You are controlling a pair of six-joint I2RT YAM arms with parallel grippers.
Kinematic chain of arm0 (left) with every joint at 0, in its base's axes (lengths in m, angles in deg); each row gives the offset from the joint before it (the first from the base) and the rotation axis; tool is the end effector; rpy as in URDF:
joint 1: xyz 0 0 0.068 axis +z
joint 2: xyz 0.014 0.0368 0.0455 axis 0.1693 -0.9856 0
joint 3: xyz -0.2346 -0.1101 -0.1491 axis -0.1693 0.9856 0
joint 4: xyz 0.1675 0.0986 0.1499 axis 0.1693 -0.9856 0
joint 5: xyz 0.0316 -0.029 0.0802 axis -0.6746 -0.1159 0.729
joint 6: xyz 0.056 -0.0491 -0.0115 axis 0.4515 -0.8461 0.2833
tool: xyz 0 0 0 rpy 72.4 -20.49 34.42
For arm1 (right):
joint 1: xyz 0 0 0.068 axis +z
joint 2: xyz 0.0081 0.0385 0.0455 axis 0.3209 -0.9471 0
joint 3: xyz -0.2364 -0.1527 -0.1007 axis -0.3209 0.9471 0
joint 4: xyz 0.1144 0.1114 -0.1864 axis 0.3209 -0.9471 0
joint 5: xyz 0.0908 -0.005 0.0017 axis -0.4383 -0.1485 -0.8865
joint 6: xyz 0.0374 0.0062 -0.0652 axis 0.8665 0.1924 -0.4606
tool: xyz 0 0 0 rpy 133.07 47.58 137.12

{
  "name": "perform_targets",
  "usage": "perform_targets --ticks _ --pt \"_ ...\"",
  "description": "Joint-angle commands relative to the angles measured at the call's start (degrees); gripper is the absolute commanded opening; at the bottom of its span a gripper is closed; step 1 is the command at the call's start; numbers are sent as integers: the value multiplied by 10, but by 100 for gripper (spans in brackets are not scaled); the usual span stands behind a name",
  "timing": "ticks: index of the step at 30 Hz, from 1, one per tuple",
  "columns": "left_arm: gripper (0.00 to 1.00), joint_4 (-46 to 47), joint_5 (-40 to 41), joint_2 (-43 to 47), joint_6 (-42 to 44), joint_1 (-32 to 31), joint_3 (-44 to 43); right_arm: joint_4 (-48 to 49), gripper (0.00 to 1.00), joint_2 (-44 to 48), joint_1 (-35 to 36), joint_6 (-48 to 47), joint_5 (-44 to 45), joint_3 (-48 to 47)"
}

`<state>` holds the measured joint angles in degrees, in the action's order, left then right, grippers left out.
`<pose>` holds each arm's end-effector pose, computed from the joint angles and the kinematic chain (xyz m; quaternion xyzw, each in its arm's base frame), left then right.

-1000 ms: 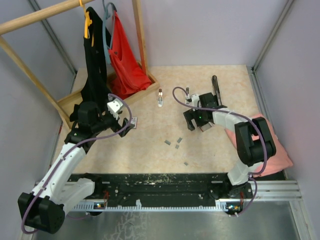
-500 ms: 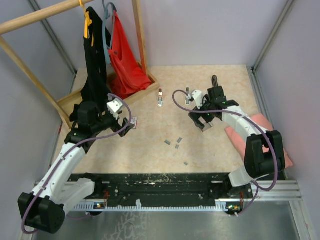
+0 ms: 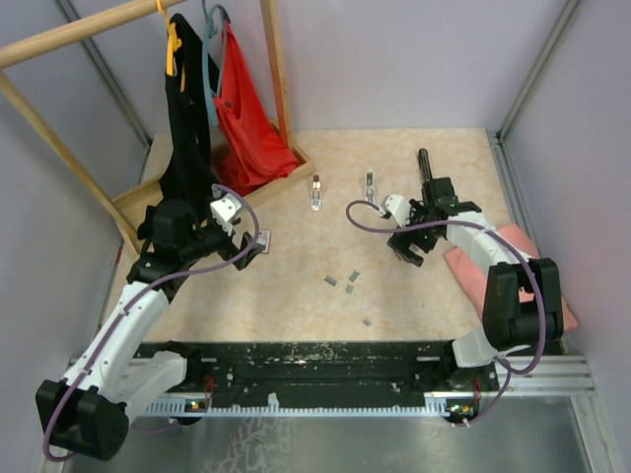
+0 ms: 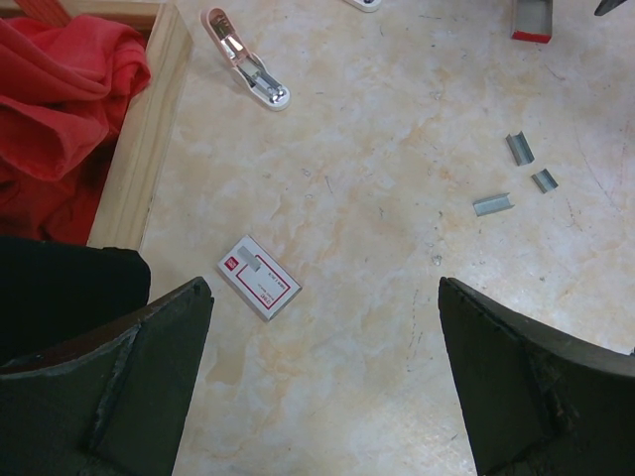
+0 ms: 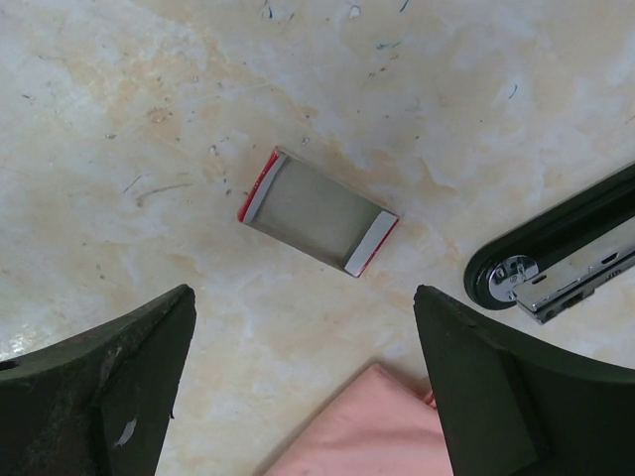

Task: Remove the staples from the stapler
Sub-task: Move the staple box to the center of the board.

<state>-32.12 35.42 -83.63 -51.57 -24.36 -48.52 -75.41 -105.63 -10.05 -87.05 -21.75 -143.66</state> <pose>0.1825 -0.0806 0.3108 0.3717 0.7335 -0.1963 0.5342 0.2763 0.0601 0.2230 -0.5034 0.8255 0.0523 0.2499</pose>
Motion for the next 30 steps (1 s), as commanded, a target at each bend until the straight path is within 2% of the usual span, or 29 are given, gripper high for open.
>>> perform_targets --ticks 1,16,30 --pt "100 12 -12 6 -1 5 3 2 89 5 -13 -42 1 3" --pt "100 13 -15 4 -1 5 4 58 77 -48 -24 -53 34 42" --pt "100 13 -16 3 -2 6 4 93 66 -97 -24 -19 9 31"
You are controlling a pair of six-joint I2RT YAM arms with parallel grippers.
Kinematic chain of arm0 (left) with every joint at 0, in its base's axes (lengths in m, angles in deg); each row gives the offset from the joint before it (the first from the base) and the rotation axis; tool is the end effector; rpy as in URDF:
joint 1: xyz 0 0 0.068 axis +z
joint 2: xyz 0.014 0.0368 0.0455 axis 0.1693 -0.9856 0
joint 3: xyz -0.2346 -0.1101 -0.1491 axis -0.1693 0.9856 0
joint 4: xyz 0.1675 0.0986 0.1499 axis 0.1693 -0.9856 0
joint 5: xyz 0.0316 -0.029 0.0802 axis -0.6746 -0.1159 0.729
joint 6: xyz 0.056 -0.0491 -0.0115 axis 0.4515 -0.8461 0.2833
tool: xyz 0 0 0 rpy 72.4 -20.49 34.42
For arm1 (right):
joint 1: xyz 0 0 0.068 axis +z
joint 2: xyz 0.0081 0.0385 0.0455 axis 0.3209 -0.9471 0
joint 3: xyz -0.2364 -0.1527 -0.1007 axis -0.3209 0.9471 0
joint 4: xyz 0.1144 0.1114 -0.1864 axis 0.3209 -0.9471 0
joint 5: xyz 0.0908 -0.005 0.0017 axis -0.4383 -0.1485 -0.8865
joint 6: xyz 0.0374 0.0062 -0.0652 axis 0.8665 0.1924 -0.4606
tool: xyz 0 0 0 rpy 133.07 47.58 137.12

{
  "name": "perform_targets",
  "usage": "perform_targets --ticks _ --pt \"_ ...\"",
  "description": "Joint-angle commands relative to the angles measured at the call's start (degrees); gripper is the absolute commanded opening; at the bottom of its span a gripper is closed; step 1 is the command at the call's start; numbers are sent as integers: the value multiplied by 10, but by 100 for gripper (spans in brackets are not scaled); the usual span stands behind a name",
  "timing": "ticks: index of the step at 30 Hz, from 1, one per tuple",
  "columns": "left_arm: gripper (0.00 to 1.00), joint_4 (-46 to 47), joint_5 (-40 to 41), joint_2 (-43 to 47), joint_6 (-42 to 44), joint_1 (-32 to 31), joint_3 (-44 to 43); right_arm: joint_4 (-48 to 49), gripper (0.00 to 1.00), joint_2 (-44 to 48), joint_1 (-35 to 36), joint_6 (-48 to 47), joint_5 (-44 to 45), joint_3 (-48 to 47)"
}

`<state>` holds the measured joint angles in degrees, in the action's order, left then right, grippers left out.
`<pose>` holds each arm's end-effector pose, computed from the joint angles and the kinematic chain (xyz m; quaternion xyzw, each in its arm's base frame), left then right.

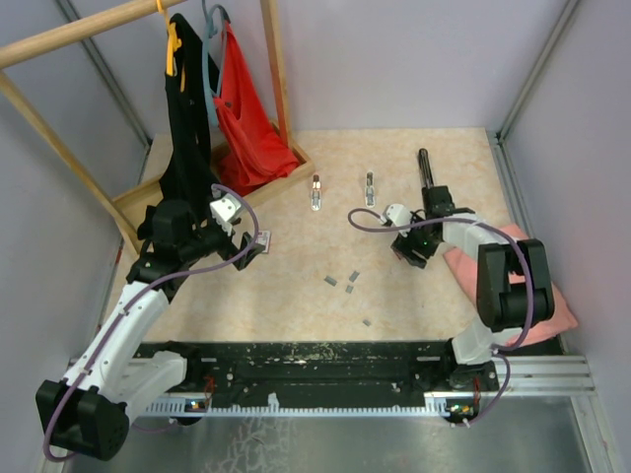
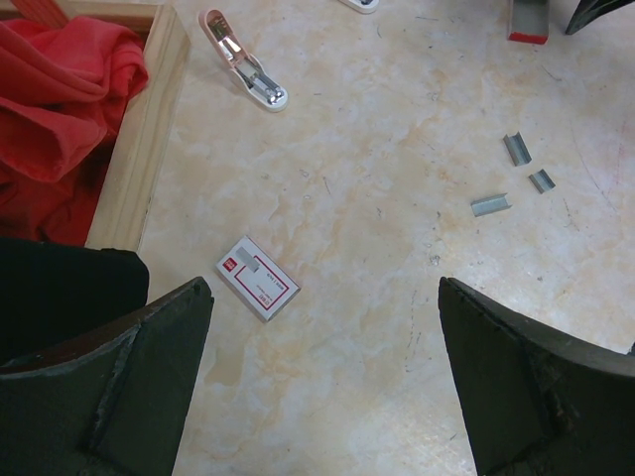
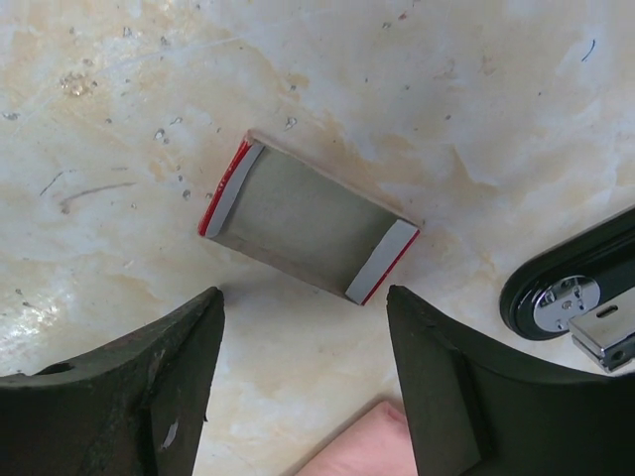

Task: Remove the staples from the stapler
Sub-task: Move the staple box to the center of the board.

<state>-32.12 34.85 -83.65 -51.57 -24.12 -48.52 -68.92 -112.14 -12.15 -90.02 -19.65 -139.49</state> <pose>0.1824 -0.0803 0.3109 0.3723 0.7325 -0.1993 0.5339 0.2879 0.0488 0.1781 -0.5073 0.8341 0.0396 0.2131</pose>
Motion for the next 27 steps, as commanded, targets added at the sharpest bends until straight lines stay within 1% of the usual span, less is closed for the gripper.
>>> perform_targets --ticks 1,4,14,27 --pt "100 13 -10 3 -1 5 3 26 65 -44 -3 14 -16 -14" --pt "100 13 -11 3 -1 5 3 24 61 -55 -3 25 -25 -26" --pt "100 13 -11 4 -2 6 4 40 54 -77 3 53 -34 -41" --pt "100 13 -13 5 -2 7 4 79 54 -99 40 100 -9 -58"
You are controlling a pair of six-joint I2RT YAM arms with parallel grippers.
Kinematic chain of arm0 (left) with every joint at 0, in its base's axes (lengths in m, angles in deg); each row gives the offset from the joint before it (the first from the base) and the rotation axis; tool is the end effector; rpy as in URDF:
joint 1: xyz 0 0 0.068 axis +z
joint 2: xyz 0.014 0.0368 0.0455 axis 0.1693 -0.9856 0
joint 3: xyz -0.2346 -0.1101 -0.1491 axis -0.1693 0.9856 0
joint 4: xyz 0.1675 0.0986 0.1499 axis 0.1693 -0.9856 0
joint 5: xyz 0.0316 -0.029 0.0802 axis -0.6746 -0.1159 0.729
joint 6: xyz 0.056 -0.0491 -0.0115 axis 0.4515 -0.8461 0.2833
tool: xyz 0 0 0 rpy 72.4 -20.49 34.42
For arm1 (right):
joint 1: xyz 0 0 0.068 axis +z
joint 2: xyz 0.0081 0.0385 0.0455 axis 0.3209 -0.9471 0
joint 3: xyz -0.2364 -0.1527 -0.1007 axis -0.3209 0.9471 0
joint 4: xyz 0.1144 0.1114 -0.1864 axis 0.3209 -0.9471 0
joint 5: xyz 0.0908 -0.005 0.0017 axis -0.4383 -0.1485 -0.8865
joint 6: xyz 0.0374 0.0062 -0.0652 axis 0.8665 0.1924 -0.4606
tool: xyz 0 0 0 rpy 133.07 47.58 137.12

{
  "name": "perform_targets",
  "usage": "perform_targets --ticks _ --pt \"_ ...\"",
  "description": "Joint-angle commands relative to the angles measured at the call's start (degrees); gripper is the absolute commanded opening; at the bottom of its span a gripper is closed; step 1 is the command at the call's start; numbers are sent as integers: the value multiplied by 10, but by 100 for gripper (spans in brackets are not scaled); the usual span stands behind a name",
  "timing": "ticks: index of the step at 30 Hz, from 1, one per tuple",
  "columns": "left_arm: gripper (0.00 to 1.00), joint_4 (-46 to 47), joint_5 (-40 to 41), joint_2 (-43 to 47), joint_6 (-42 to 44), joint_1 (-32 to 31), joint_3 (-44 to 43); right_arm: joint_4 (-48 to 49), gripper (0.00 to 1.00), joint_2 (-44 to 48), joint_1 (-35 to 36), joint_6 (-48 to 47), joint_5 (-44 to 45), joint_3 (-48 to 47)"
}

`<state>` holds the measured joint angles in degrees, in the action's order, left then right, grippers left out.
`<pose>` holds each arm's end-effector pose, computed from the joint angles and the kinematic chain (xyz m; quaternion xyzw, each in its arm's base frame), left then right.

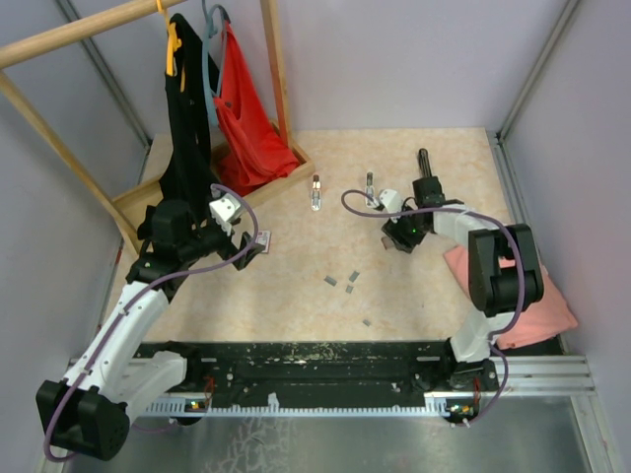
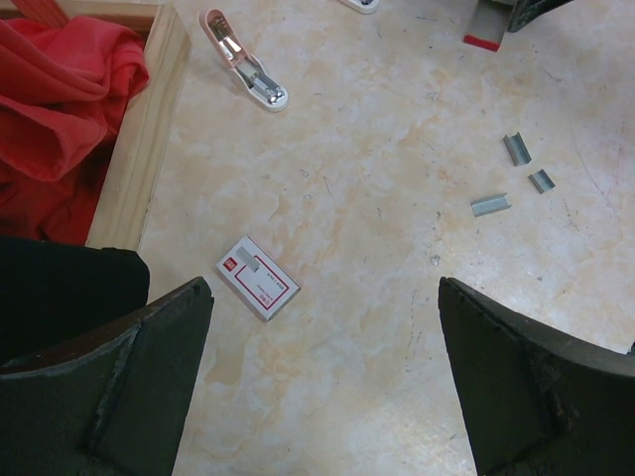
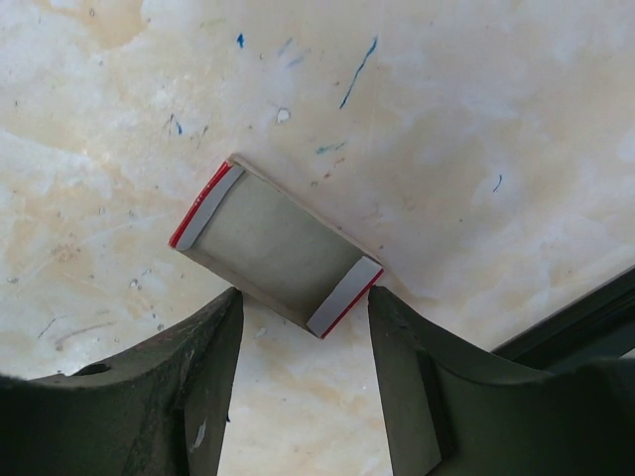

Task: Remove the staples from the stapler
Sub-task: Move the staple box to the center of the board.

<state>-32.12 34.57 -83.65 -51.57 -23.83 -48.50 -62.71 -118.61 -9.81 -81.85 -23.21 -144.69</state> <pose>0.1826 -0.0796 0.3109 0.3715 0.7327 -0.1999 0.5340 0.3253 0.0706 0.1760 -0.4691 0.8419 0.0737 0.2565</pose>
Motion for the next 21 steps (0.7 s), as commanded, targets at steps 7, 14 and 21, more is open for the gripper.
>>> perform_targets --ticks 7,14,21 --pt "100 12 -10 6 -1 5 3 24 55 -38 28 45 31 -29" --pt "100 -2 -23 -7 -2 5 -14 -10 63 12 29 48 33 -33" --pt "100 -8 -15 -9 -4 6 -21 -33 76 96 28 68 41 -29"
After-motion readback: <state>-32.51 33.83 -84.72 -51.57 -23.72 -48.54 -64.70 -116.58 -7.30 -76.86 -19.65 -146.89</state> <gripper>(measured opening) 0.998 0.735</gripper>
